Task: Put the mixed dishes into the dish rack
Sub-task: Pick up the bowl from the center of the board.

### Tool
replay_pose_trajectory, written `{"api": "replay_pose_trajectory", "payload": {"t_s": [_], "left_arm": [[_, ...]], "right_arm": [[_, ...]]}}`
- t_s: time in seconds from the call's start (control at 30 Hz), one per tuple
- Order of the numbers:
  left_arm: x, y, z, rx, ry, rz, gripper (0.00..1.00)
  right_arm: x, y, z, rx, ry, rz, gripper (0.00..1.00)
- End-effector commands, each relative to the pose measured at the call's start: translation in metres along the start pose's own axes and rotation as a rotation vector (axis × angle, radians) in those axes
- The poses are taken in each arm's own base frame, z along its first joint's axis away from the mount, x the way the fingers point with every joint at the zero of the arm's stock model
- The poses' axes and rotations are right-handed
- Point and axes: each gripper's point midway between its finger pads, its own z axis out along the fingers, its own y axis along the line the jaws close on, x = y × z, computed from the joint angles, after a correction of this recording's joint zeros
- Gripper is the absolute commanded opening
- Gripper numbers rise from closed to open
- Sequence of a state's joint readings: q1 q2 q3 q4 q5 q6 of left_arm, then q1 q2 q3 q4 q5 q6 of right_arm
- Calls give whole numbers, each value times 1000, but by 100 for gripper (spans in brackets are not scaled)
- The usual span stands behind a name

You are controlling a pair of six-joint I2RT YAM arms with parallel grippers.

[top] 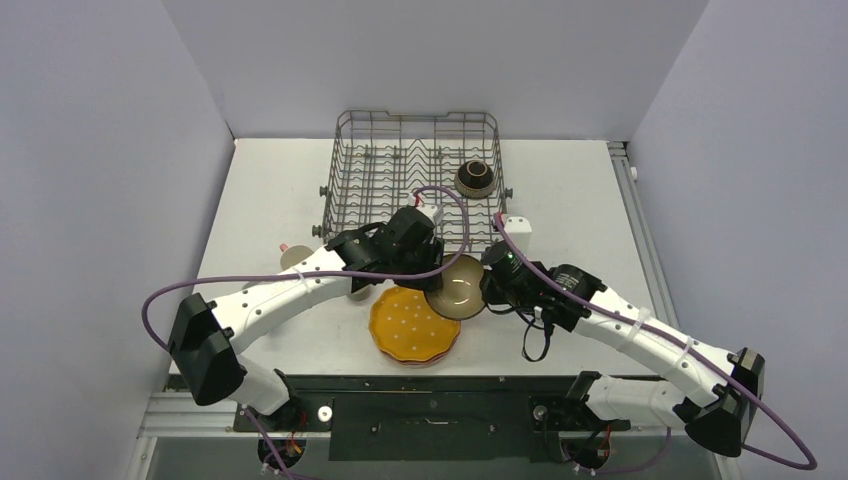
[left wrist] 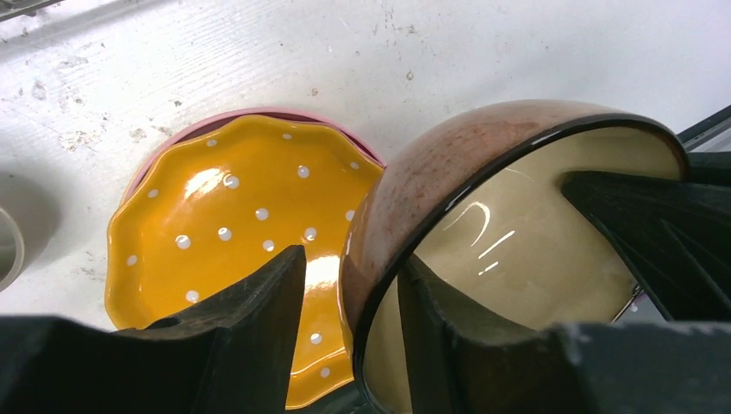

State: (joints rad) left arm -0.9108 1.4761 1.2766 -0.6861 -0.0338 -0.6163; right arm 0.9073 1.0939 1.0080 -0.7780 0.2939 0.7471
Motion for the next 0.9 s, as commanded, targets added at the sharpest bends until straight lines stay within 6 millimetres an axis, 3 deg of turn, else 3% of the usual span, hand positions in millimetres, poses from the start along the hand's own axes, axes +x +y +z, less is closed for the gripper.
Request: {"api": "replay_pose_trajectory", "payload": {"t_s": [0.0,0.17,0.2,0.23,0.43,0.6,0.87], "left_arm": [[-18,-11,-8,11,-56,-2,34],[-13,-11,-9,12,-50,0,16],[-12,-11,-9,13,-49,1,5],[-11,-12,-9,18,-49,1,2],[-11,-17,-17,70,-72,-7,0],[-12,-26,-25,134,-74,-13,0],[-19,-42,-40,281,-74,-29,0]], "right_arm": [[-43,20,-16,-54,-147,99,0],[-40,19,-15,-38,-150,101,0],[-39,20,-14,-39,-148,99,0],[-39,19,-14,-36,-150,99,0],[-39,26,-20,-67,-154,103,2],[-40,29,-30,-112,-161,122,29],[-34,36,-41,-269,-179,201,61]]}}
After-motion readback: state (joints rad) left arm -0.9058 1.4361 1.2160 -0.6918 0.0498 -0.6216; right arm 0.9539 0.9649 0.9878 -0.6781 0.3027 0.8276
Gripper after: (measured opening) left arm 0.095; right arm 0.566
